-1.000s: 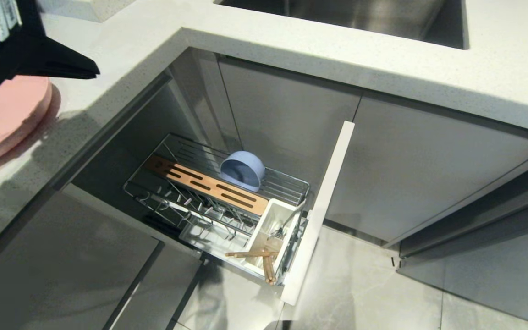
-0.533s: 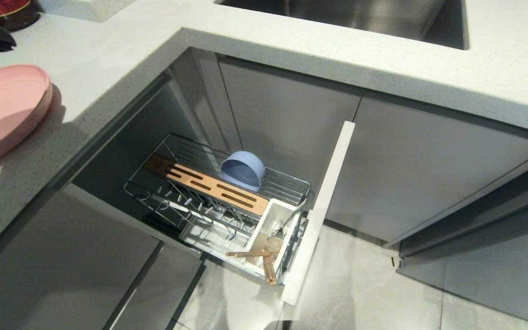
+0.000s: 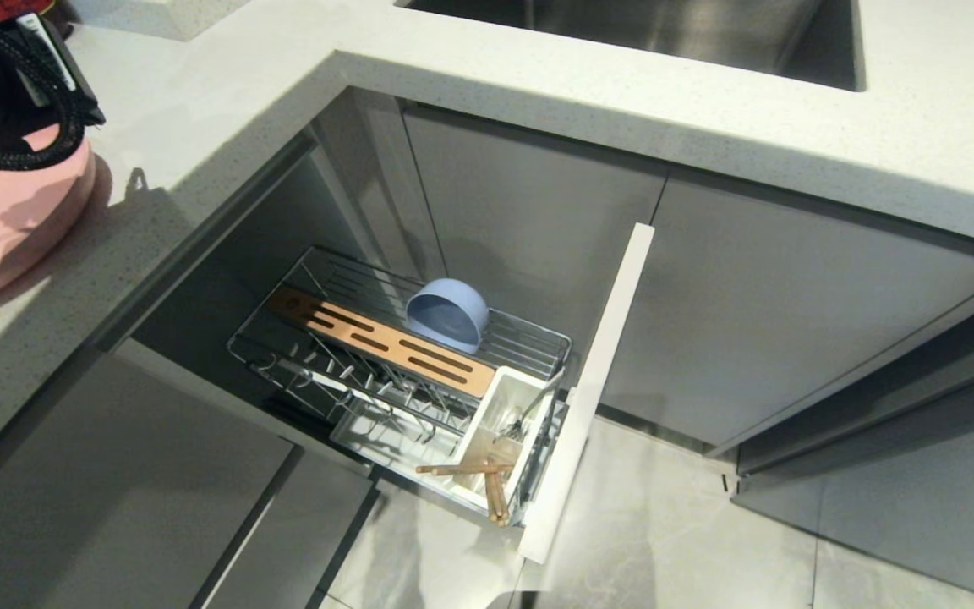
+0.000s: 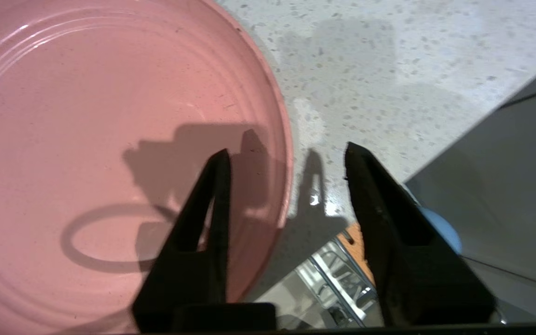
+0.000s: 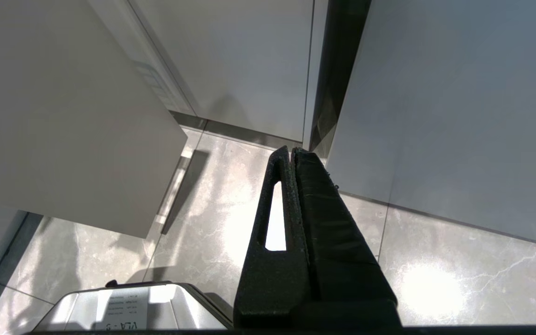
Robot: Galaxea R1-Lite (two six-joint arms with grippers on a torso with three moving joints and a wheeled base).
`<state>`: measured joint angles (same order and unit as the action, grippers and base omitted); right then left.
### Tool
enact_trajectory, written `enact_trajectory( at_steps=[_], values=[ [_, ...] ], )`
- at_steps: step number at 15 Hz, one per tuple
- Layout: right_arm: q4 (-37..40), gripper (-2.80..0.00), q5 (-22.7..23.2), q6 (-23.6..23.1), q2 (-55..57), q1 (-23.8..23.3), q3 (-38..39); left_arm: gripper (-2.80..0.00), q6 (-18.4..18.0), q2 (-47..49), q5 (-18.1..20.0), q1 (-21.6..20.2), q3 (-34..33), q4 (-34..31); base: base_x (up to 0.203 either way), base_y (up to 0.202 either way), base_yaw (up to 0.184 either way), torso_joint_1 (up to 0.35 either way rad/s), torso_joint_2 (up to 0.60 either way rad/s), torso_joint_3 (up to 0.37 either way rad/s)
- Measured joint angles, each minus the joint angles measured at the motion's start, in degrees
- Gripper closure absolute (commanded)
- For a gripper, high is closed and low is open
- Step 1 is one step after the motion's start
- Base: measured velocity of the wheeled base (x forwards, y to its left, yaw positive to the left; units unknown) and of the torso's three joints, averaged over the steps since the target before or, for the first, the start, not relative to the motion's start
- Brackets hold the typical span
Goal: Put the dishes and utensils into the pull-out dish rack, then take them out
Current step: Pick up the plate and place it in the cupboard
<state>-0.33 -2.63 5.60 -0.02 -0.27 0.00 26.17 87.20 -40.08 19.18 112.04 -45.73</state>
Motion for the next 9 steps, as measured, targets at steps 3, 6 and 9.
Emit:
enact_trajectory(
  at_steps=[3, 6, 9],
  values=[
    [0.00, 0.00, 0.00, 0.00, 0.00, 0.00, 0.00, -2.80, -0.05, 1.19, -0.81, -1.23, 0.00, 0.09, 0.000, 0.000, 0.000, 0.000, 0.00, 0.000],
    [0.00, 0.00, 0.00, 0.00, 0.00, 0.00, 0.00, -2.80, -0.74, 2.14, -1.07, -3.15, 0.00, 0.13, 0.000, 0.000, 0.000, 0.000, 0.00, 0.000],
    [0.00, 0.00, 0.00, 0.00, 0.00, 0.00, 0.00, -2.80, -0.85, 2.93, -1.14, -4.22, 0.02, 0.05, 0.000, 0.000, 0.000, 0.000, 0.00, 0.000]
  ],
)
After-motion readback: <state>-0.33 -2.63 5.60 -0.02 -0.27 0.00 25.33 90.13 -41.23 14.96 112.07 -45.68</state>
